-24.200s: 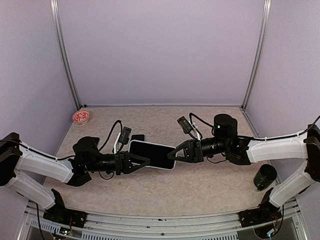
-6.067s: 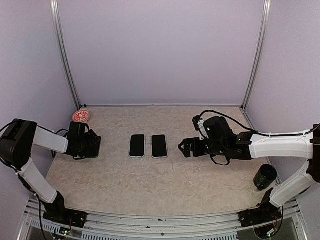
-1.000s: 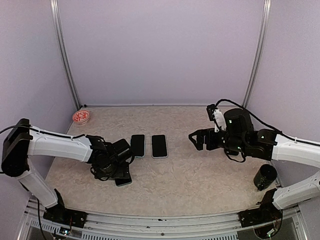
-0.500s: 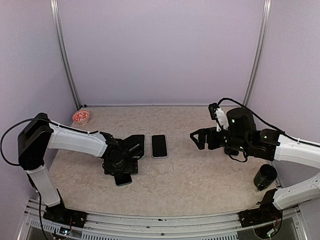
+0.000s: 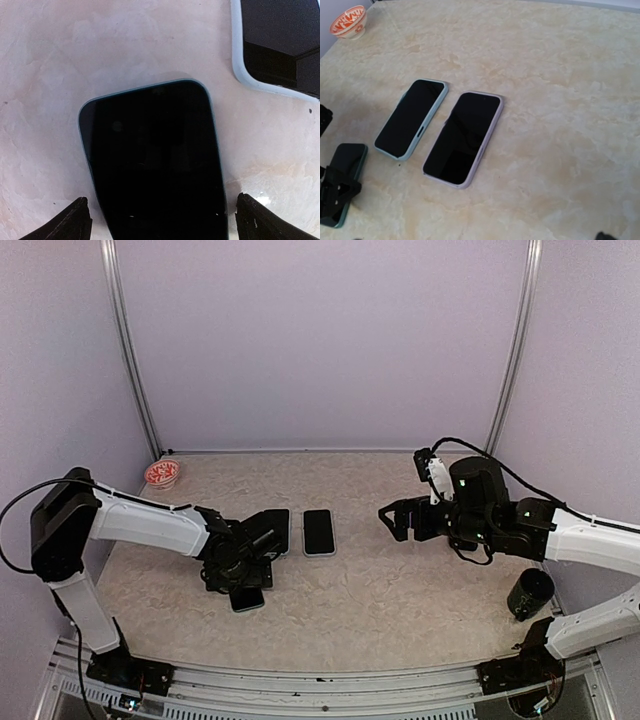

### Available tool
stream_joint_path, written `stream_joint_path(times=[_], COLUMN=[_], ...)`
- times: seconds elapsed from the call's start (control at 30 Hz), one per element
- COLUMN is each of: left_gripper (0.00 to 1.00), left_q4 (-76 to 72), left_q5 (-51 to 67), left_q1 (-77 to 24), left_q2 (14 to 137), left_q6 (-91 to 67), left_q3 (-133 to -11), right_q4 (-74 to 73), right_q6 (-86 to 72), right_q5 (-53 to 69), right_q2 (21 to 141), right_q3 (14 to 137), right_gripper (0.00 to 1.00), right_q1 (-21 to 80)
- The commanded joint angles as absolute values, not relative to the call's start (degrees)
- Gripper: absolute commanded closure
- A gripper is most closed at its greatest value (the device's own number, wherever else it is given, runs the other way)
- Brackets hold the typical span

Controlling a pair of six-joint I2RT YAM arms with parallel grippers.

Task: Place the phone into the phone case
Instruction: Move the phone to the center of the board.

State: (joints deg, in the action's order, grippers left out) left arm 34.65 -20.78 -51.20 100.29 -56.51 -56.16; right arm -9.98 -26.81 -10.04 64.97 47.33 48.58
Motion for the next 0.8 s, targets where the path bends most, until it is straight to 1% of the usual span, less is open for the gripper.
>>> stream_joint_path(times=[0.0,0.13,0.33,0.47,0.57,0.77], left_gripper=[0.02,0.01,0.02,0.07,0.12,0.28], left_q4=[38.32,37.54,35.21,34.58,33.77,34.98], left_q5=[-21.87,-21.3,-19.6,-18.82,-18.14,-17.23], left_q1=[-51.0,-50.94,-50.47,-49.75,-49.15,-49.81], left_q2=[98.38,97.62,101.52,102.69,102.57,101.63], left_q6=[-58.19,-58.44,-56.53,-55.22,-54.24,-52.65], left_q3=[-54.36,-54.49,-55.46,-55.44,-54.7,-53.66], right_q4=[-9.15,-9.08,-9.69,-10.68,-10.81,-11.45], right_q6=[-26.52,-26.54,-26.55,-26.26,-26.07,-25.77], right_q5=[-9.67,-9.82,-9.36,-9.86,-10.17,-10.44], right_q2=[65.52,65.48,65.48,65.0,64.45,64.42], right_q3=[48.27,48.18,49.07,49.52,49.63,50.23], right_gripper=[0.0,0.0,0.01,0.01,0.01,0.01], right_q1=[48.07,48.08,48.08,48.08,48.08,48.08])
